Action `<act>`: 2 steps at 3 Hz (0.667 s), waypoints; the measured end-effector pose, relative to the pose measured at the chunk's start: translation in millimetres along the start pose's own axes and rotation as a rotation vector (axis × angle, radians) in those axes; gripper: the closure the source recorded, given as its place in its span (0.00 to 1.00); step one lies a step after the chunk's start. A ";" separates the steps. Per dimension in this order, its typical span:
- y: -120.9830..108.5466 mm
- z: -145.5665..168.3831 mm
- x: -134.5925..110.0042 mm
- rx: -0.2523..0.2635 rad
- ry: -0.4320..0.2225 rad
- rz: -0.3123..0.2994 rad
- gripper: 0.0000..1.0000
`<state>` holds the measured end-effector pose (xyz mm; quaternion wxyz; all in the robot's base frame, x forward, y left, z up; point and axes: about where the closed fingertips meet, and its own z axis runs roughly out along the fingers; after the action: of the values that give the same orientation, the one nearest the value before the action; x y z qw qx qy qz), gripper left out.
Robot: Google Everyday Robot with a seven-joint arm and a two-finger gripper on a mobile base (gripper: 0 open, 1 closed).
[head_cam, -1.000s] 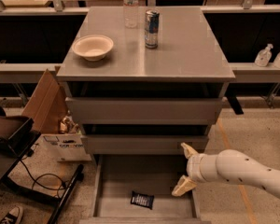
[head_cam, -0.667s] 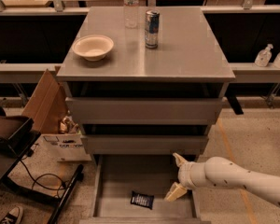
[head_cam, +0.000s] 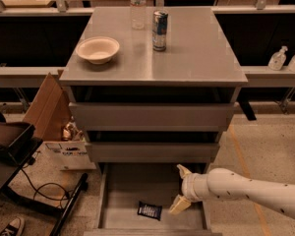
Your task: Pick rxbar blueberry from bottom drawer and place on counter
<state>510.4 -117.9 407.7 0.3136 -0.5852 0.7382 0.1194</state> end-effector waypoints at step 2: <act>16.0 114.0 41.7 -0.038 0.006 0.103 0.00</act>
Offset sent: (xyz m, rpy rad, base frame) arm 0.0308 0.0531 -0.2006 0.0668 0.1614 -0.1043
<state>527.3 -84.2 291.2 0.2937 -0.5526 0.7659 0.1477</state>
